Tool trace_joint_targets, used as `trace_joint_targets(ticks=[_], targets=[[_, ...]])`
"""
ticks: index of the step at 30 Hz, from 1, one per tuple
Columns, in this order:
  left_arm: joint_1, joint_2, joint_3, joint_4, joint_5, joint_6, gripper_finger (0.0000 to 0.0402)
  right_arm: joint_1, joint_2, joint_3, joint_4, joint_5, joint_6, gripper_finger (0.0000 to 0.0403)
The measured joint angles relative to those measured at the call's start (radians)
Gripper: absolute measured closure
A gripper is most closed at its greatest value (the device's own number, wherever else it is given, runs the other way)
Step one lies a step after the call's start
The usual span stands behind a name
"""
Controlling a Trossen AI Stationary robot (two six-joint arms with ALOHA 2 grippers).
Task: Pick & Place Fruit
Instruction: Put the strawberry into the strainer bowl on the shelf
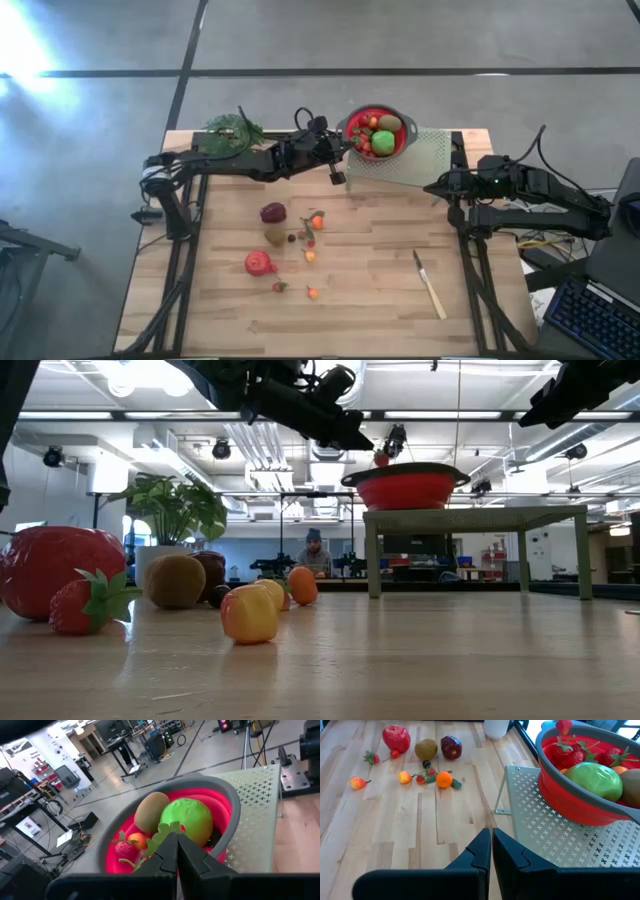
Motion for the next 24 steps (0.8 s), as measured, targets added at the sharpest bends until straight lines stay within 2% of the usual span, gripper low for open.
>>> trace_joint_targets(ticks=[13, 24], targets=[[0.0, 0.0, 0.0, -0.005, 0.0, 0.008, 0.0398, 0.0, 0.0, 0.0, 0.0, 0.0, 0.0, 0.039], [0.001, 0.0, 0.0, -0.005, 0.0, 0.009, 0.0336, 0.0, 0.0, 0.0, 0.0, 0.0, 0.0, 0.039]])
